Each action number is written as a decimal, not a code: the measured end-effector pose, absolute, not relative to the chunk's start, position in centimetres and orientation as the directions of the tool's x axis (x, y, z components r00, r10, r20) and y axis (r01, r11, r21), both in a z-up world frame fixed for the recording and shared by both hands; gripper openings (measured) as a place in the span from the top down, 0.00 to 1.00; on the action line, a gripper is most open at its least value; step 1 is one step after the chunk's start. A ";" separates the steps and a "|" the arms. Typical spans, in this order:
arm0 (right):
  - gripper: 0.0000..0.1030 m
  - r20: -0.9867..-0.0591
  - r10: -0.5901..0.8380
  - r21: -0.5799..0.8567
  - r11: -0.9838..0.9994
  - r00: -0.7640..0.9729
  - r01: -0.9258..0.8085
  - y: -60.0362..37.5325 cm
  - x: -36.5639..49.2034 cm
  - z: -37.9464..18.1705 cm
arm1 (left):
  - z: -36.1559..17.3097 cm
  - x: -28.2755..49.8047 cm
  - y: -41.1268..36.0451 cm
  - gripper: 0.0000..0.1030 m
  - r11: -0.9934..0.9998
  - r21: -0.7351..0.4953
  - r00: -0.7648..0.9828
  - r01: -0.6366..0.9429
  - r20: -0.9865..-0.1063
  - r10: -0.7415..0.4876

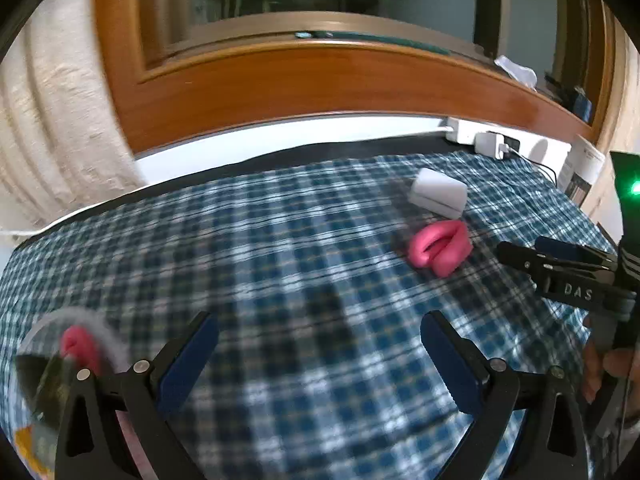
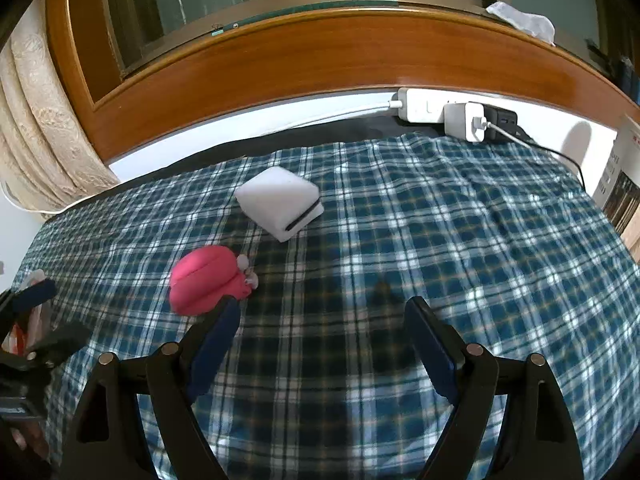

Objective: Organize objects
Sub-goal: 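Move both grippers away from the bowl toward the pink foam piece and white box, then grasp the pink foam piece with the left gripper while the right approaches the white box, then grasp the white box with the right gripper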

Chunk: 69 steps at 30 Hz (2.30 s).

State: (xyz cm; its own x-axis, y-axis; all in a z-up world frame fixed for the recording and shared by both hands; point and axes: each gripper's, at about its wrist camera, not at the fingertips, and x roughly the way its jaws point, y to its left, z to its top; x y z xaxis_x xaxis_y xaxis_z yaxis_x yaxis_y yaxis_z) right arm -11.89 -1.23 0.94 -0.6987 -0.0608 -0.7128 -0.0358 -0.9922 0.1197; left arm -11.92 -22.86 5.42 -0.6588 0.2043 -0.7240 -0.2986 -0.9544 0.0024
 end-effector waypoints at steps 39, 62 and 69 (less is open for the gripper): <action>0.17 -0.709 -0.101 0.221 -0.972 -0.698 -0.084 1.7 -12.7 0.7 | 3.1 -17.2 -15.1 0.55 -0.912 -0.002 -0.586 -0.410 -0.766 0.266; 0.08 -0.718 -0.215 0.201 -0.975 -0.662 0.099 -2.7 -22.8 0.6 | 3.9 -16.3 -20.0 0.55 -0.965 0.010 -0.681 -0.262 -0.710 0.178; 0.08 -0.746 -0.203 0.143 -0.979 -0.635 0.145 -4.6 -23.9 0.2 | 3.5 -16.3 -20.1 0.55 -0.965 0.012 -0.676 -0.261 -0.717 0.174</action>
State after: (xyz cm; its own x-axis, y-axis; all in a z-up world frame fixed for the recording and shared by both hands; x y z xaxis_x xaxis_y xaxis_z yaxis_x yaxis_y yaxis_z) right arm -23.94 -4.58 0.17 -0.6345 -0.2033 -0.7457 0.1453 -0.9790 0.1433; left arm -16.34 -20.06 3.54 -0.6756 0.1738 -0.7165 -0.2607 -0.9653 0.0117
